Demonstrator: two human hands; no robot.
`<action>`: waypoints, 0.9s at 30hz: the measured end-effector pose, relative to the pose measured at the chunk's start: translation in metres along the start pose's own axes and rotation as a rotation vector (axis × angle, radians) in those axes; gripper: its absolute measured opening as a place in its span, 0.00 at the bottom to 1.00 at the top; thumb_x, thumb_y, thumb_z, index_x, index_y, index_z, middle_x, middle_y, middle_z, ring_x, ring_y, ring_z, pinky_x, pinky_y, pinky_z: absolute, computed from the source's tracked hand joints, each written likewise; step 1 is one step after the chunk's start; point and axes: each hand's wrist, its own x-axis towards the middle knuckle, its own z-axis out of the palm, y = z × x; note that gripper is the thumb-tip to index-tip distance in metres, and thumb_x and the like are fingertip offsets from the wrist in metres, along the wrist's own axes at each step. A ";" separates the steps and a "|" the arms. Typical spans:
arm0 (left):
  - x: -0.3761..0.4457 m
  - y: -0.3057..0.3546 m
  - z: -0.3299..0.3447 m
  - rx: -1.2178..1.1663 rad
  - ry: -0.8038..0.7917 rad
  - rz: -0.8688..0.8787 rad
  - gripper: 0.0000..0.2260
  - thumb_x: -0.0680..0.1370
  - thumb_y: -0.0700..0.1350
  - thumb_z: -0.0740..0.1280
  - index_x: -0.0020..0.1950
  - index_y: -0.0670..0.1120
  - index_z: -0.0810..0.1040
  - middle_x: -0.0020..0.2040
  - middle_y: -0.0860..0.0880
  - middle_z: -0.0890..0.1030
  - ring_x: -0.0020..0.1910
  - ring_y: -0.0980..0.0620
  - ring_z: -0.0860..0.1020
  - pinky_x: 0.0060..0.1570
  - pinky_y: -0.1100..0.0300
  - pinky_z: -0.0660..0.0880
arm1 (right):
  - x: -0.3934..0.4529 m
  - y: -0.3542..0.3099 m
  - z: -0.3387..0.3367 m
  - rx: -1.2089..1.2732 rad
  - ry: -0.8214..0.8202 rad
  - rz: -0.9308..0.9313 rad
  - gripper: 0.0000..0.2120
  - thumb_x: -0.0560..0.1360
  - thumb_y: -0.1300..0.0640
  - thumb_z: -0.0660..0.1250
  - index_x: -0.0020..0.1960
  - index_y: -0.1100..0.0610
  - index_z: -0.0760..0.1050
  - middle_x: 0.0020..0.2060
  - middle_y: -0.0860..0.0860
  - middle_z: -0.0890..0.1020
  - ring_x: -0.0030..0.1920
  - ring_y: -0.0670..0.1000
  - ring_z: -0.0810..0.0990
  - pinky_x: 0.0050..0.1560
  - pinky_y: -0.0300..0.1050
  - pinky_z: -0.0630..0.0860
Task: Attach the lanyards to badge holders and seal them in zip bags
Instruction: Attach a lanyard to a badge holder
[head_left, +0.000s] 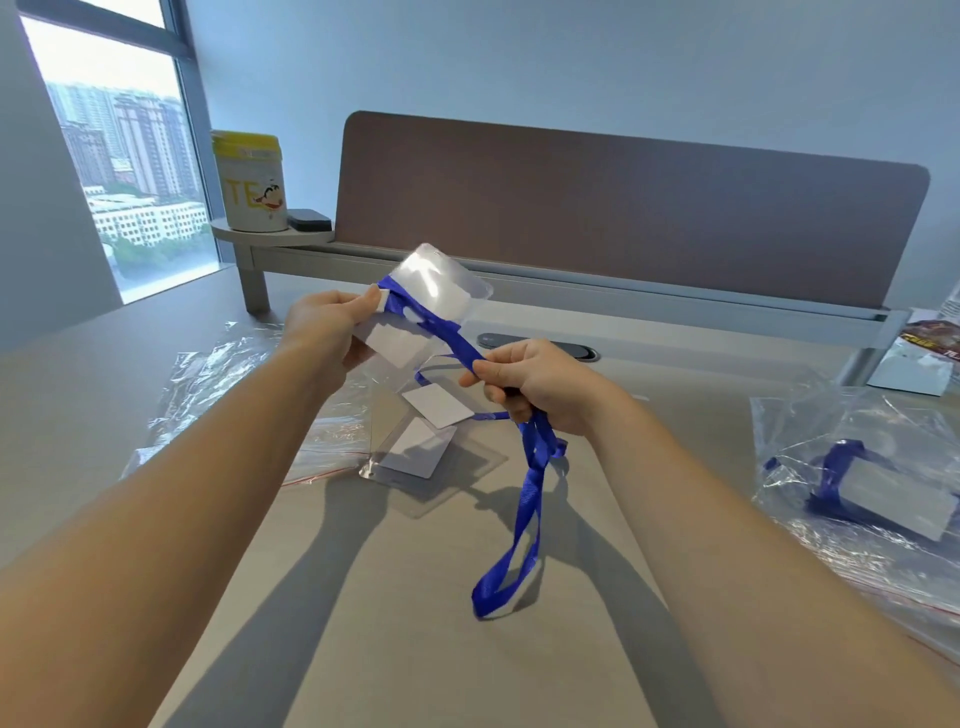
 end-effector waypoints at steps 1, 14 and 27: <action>0.000 0.000 -0.001 -0.063 -0.002 -0.021 0.08 0.77 0.46 0.64 0.38 0.46 0.71 0.38 0.49 0.75 0.37 0.55 0.74 0.34 0.65 0.75 | -0.001 0.002 -0.001 -0.003 -0.007 0.016 0.13 0.78 0.59 0.59 0.38 0.56 0.77 0.18 0.44 0.71 0.19 0.41 0.65 0.22 0.31 0.65; -0.007 0.001 -0.011 0.286 -0.577 -0.004 0.11 0.79 0.45 0.57 0.38 0.46 0.72 0.25 0.53 0.76 0.33 0.53 0.74 0.24 0.70 0.75 | 0.003 0.012 -0.002 -0.246 0.117 -0.005 0.11 0.76 0.59 0.63 0.55 0.62 0.77 0.37 0.52 0.77 0.35 0.45 0.72 0.38 0.35 0.69; 0.014 -0.011 -0.015 0.016 0.059 -0.040 0.08 0.76 0.46 0.64 0.53 0.44 0.73 0.44 0.47 0.76 0.45 0.50 0.76 0.38 0.62 0.75 | 0.002 0.034 -0.001 -0.495 0.129 0.174 0.25 0.75 0.39 0.53 0.54 0.59 0.73 0.52 0.53 0.78 0.47 0.51 0.75 0.49 0.46 0.71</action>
